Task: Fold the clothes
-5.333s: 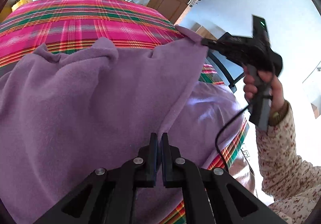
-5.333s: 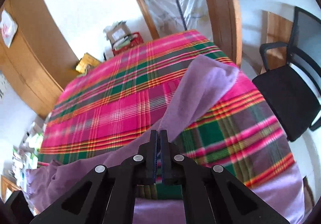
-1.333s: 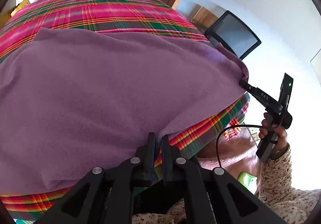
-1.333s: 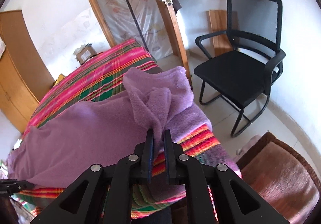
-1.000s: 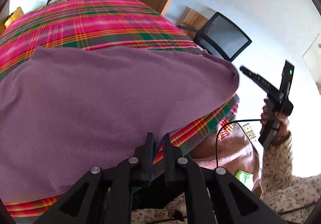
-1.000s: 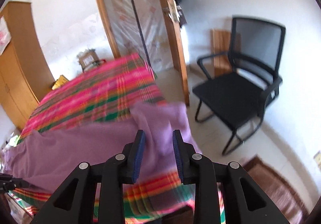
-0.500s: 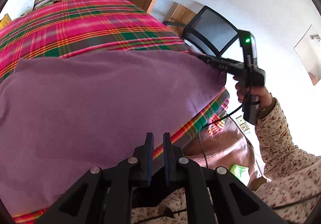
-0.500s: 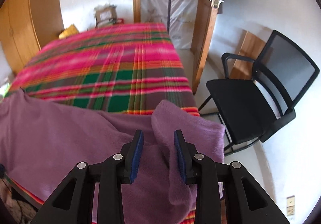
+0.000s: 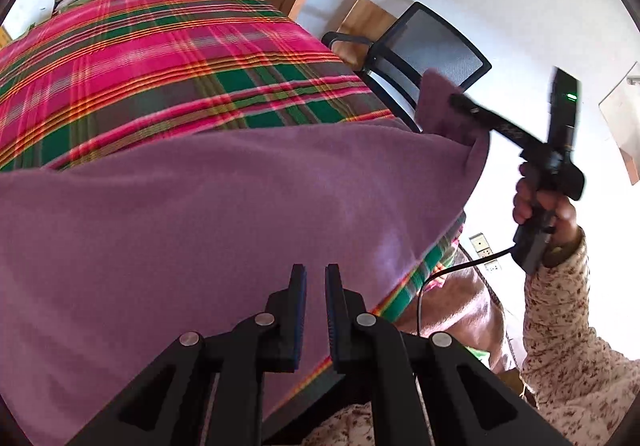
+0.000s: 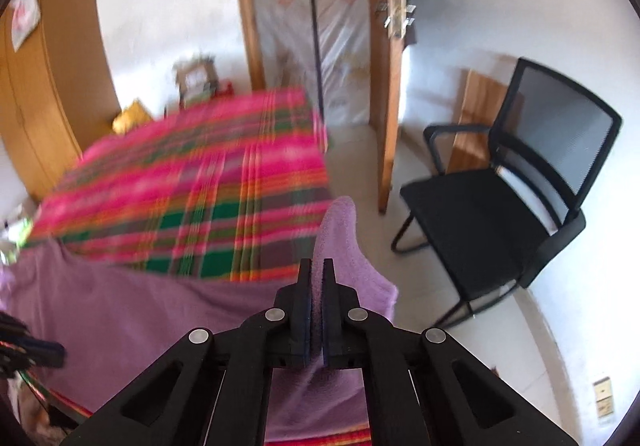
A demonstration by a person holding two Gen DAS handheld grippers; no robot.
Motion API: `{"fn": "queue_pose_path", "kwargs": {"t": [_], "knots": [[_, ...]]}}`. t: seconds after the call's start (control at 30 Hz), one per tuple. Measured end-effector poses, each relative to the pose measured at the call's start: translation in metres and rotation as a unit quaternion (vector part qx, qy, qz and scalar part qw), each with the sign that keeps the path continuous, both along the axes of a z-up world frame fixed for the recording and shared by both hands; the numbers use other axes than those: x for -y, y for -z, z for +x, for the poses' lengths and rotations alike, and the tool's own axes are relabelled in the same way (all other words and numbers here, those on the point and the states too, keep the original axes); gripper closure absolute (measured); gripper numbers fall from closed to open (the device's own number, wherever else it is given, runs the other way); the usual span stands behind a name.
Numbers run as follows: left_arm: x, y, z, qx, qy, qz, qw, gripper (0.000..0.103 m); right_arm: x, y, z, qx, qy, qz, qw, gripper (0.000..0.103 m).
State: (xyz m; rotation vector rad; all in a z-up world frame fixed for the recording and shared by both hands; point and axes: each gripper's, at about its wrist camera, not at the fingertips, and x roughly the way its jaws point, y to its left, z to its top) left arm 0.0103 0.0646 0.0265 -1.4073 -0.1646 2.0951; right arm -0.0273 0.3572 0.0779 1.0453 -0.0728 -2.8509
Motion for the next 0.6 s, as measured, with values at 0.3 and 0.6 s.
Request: {"fn": "queue_pose_path", "kwargs": {"t": [0.3, 0.6], "knots": [[-0.033, -0.001, -0.025, 0.012, 0.011, -0.001, 0.9999, 0.095, -0.048, -0.052, 0.018, -0.098, 0.026, -0.058, 0.993, 0.100], [-0.061, 0.022, -0.038, 0.044, 0.023, -0.021, 0.9985, 0.094, -0.095, 0.016, 0.006, -0.047, 0.064, -0.128, 0.989, 0.100]]}}
